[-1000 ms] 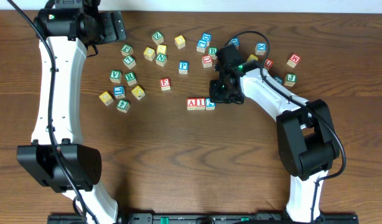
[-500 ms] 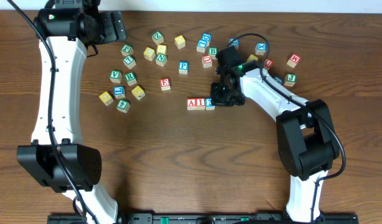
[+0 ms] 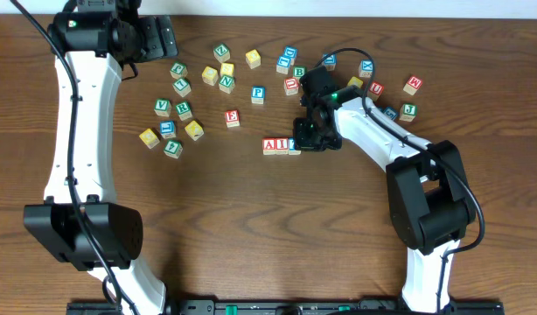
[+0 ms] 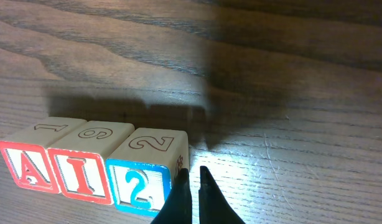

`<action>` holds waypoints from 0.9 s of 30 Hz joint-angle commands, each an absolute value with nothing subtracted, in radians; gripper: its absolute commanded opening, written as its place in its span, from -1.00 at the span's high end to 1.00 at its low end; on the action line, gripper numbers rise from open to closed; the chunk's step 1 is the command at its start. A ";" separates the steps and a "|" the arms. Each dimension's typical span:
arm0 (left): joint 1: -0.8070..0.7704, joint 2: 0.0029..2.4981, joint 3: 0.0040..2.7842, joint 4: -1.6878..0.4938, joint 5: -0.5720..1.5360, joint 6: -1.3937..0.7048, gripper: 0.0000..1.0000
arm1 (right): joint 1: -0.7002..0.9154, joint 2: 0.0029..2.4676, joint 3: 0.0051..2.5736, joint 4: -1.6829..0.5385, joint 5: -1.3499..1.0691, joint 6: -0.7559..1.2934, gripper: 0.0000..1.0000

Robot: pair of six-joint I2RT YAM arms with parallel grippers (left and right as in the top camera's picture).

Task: Spell out AI2
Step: 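Push the blue 2 block leftward against the I block with the right gripper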

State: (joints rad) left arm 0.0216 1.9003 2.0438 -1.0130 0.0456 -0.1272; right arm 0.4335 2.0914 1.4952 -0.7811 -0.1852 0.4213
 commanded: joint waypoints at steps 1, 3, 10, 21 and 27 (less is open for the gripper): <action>0.021 1.908 2.051 -1.013 0.036 -0.125 -0.96 | 0.440 2.067 1.489 -0.781 -0.179 0.438 0.98; 0.021 1.908 2.051 -1.013 0.036 -0.125 -0.96 | 0.440 2.067 1.489 -0.779 -0.179 0.437 0.98; 0.021 1.908 2.051 -1.013 0.036 -0.125 -0.96 | 0.440 2.067 1.489 -0.774 -0.179 0.437 0.98; 0.021 1.908 2.051 -1.013 0.036 -0.125 -0.95 | 0.455 2.067 1.489 -0.783 -0.179 0.451 0.98; 0.021 1.908 2.051 -1.013 0.036 -0.125 -0.95 | 0.456 2.067 1.489 -0.786 -0.178 0.456 0.98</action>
State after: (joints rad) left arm 0.0216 1.9003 2.0438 -1.0130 0.0456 -0.1276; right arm 0.4469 2.0914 1.4952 -0.7849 -0.1833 0.4400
